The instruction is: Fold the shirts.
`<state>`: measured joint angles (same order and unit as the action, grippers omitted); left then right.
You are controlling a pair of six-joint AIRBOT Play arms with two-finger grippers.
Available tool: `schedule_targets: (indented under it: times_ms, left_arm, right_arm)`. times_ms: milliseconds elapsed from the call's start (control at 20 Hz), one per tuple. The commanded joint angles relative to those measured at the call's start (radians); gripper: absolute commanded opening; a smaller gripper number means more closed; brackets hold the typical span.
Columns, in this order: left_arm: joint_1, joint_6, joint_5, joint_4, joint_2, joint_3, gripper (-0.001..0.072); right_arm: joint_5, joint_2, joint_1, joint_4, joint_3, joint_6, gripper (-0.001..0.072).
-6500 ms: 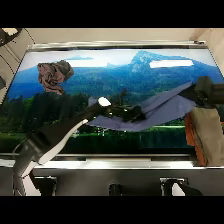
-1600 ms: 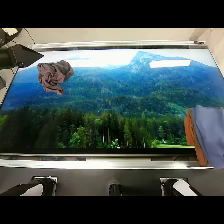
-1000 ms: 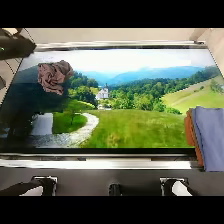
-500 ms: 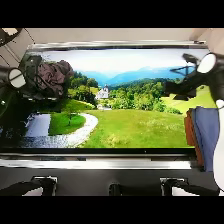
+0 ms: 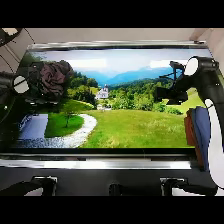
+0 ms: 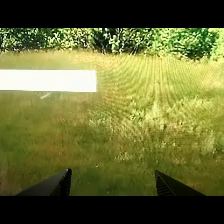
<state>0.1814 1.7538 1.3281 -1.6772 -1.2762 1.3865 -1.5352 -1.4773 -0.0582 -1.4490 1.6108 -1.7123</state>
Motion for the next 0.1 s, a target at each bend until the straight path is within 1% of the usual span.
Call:
schedule_targets:
  times_ms: [0,50]
  left_arm:
    - [0.000,0.001,-0.002,-0.001,0.001,-0.002,0.0698]
    - [0.000,0.001,-0.002,-0.001,0.001,-0.002,0.0698]
  right_arm:
    - [-0.003,-0.001,-0.003,0.001,0.000,-0.002,0.0622]
    - [-0.003,-0.001,-0.003,0.000,0.000,-0.002,0.0622]
